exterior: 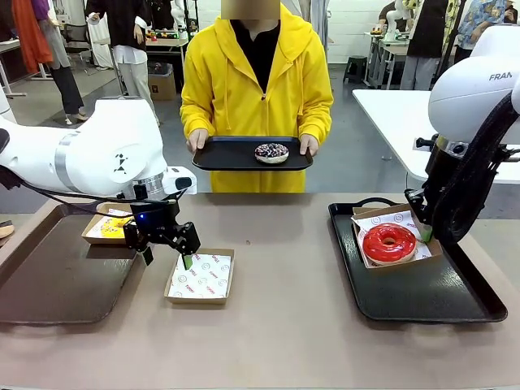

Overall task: Individually package the donuts and arrange them on the tray.
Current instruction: Place the picked Paper togo box on the Handle tray while simultaneously picking up another Paper togo box from the table with the other hand.

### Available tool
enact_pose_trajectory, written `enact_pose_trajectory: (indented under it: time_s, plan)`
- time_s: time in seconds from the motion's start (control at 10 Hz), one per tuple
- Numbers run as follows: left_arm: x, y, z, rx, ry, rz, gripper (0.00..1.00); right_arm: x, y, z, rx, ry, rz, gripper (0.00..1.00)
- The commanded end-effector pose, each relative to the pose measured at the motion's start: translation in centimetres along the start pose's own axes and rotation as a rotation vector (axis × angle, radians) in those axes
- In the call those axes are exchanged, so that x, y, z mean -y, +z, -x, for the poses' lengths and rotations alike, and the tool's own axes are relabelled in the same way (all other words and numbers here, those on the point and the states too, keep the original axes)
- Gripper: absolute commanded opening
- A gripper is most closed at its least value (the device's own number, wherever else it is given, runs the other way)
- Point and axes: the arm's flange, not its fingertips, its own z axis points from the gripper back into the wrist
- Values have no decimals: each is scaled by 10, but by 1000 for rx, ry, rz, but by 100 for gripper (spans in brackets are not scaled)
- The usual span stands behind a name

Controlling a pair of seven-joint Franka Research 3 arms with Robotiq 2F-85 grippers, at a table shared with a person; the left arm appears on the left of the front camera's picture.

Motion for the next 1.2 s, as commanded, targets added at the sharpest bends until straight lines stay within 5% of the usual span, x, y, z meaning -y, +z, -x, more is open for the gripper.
enact_pose_trajectory:
  time_s: [0.0,0.5,1.1]
  plan:
    - [5,-1,8,25,39,-22,100,-4,-8,0,-17,8,37,1]
    - [28,-9,18,152,125,-80,100,7,-50,15,-44,-30,39,1]
    - [36,-12,17,145,137,-139,100,35,-80,-2,-80,-31,-71,1]
